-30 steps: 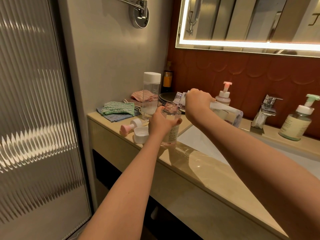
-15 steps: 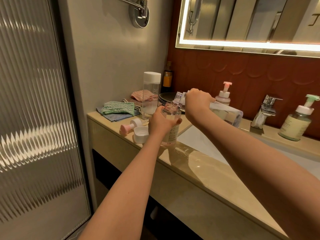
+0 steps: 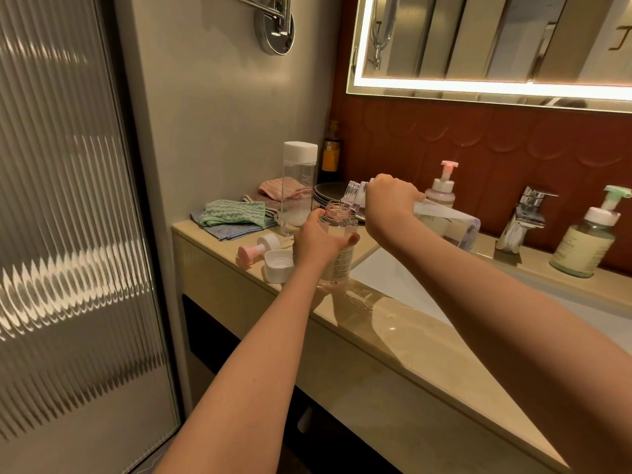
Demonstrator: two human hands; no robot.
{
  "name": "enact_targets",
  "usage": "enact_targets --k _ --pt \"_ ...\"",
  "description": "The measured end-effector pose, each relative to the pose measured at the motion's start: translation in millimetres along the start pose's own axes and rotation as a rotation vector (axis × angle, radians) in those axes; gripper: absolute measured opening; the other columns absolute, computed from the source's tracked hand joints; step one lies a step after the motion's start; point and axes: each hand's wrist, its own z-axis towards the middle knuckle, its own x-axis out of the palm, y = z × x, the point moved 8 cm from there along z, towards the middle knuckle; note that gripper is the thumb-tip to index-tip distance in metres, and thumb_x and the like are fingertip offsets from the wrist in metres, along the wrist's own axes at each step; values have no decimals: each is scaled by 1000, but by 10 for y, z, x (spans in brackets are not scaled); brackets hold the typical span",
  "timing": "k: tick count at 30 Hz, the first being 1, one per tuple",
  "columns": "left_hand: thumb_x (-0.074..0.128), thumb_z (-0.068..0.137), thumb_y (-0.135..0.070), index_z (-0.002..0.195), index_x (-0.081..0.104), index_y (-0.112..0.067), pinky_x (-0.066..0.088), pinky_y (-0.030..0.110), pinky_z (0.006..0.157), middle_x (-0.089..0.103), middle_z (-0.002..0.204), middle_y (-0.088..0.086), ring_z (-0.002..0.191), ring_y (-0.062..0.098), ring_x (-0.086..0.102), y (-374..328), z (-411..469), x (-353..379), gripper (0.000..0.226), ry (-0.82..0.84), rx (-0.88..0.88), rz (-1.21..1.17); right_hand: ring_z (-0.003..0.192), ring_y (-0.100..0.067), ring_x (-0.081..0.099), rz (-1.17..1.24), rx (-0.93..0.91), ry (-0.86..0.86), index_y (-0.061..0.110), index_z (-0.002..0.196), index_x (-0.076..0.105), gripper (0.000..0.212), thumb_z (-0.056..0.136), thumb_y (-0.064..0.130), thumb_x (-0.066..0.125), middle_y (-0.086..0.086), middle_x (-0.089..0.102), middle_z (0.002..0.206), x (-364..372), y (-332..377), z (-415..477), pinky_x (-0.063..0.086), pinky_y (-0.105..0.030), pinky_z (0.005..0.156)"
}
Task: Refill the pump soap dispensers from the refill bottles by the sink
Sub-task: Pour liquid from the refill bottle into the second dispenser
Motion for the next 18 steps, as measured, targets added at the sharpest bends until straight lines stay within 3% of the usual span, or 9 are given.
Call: enact_targets --k 18 --pt "75 74 -39 142 33 -18 43 39 95 43 143 6 130 27 39 15 10 8 83 -6 -6 -5 120 -39 50 67 32 0 6 132 49 50 86 14 67 -14 54 126 36 -10 45 36 -56 102"
